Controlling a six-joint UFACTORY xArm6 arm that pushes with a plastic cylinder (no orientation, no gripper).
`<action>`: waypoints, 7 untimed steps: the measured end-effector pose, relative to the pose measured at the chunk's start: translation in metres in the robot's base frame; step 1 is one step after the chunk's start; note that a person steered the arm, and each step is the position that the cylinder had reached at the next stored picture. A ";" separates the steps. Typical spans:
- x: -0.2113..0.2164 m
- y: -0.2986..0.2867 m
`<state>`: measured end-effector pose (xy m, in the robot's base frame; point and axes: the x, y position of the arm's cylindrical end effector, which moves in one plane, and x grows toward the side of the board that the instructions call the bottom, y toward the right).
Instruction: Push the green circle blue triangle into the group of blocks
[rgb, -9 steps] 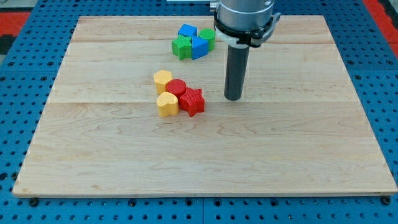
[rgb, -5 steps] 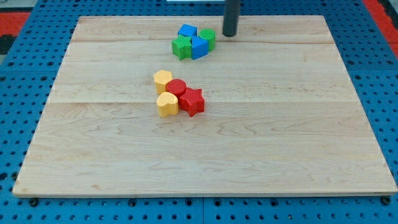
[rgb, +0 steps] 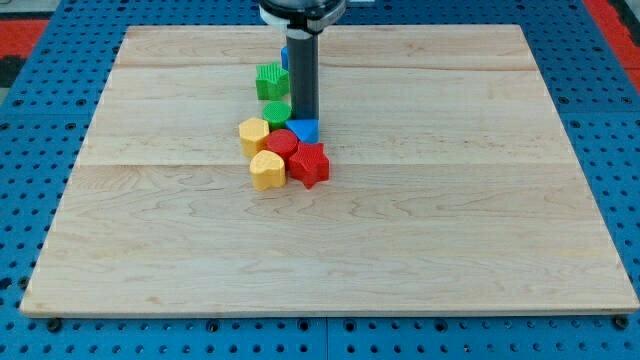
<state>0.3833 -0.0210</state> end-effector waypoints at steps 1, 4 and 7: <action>0.000 0.007; -0.030 -0.025; -0.042 0.010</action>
